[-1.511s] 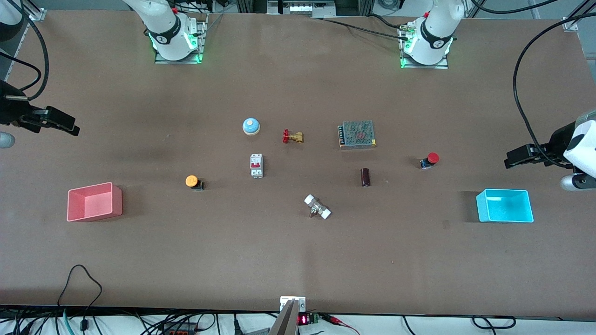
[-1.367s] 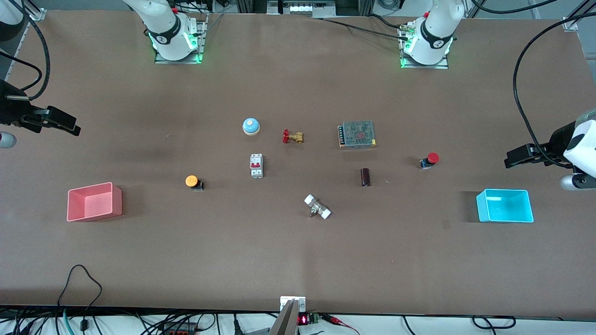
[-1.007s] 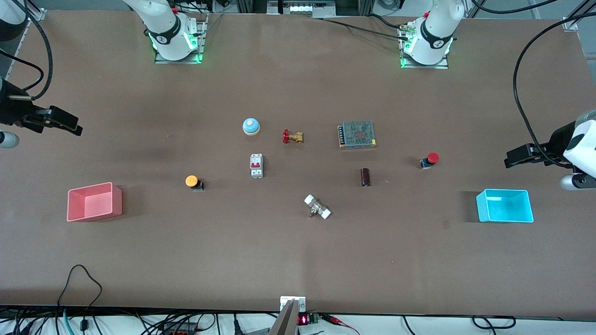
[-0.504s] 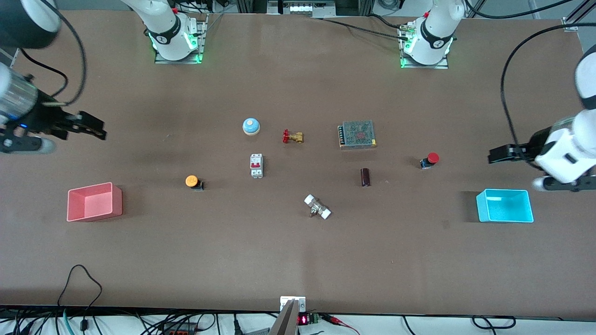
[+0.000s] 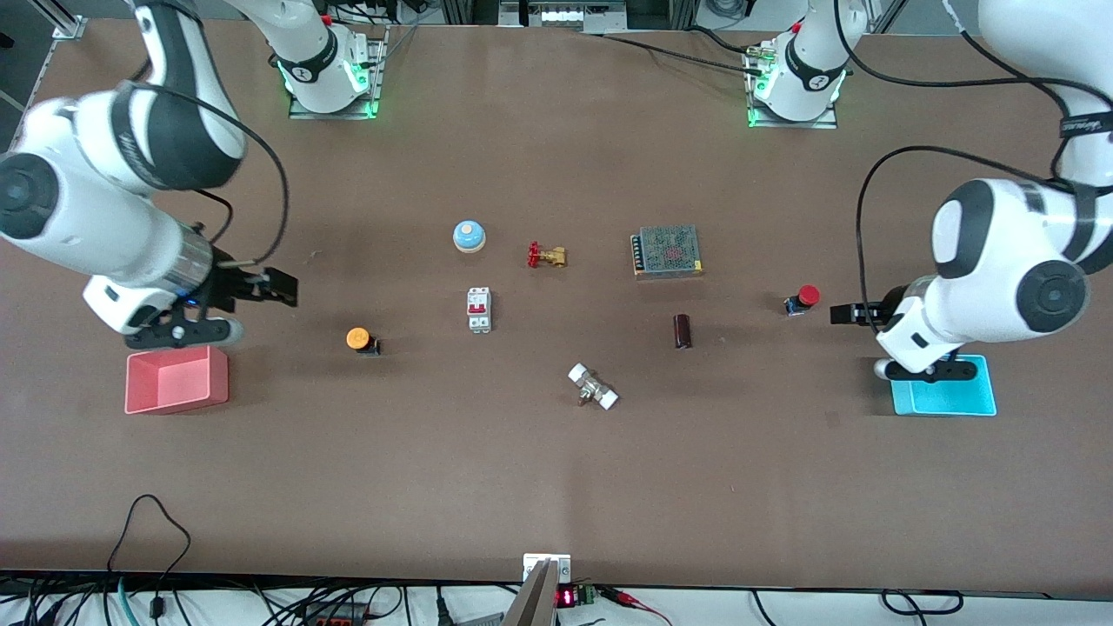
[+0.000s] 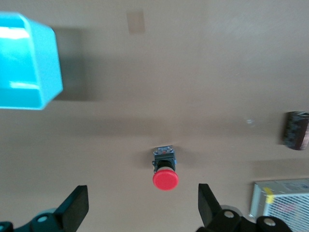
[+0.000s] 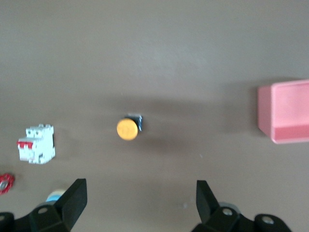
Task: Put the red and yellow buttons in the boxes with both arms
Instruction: 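Reach the right gripper to the yellow button while the left gripper reaches the red button, then close the right gripper on the yellow button while the left gripper grasps the red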
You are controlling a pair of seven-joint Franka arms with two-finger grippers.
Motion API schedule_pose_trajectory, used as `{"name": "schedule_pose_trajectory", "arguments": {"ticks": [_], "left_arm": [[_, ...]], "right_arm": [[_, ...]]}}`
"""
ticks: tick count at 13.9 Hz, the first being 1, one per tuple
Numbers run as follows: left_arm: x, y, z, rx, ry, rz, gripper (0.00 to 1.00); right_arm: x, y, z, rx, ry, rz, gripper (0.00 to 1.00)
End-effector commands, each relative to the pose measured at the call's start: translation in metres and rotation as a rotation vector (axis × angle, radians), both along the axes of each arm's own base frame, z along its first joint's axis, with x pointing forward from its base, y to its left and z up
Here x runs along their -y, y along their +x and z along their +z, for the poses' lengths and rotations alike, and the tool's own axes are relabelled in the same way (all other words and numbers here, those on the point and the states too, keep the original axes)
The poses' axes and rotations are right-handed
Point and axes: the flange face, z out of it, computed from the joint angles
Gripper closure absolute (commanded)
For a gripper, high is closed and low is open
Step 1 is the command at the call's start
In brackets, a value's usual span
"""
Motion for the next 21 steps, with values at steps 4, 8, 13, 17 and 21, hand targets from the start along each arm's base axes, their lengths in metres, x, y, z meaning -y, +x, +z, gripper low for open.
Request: {"name": "schedule_pose_trajectory", "arguments": {"ticks": [4,8,13,17,21], "left_arm": [[0.003,-0.042,-0.056,0.027,-0.022,0.133,0.00],[0.002,-0.057,-0.089,0.022,-0.022,0.142,0.00],[0.006,-0.063,-0.110,-0.007,-0.052,0.167,0.00],[0.007,-0.064,-0.130,-0.019,-0.055,0.168,0.00],[0.008,-0.065,-0.134,-0.028,-0.061,0.174,0.00]], "right_arm": [[-0.030,0.011,-0.086,0.017,0.004,-0.043,0.00],[-0.045,0.014,-0.127,0.035,0.004,-0.026,0.00],[-0.046,-0.005,-0.188,0.078,-0.034,0.030,0.00],[-0.046,-0.011,-0.196,0.076,-0.034,0.037,0.00],[-0.053,-0.018,-0.204,0.058,-0.031,0.055,0.00]]}}
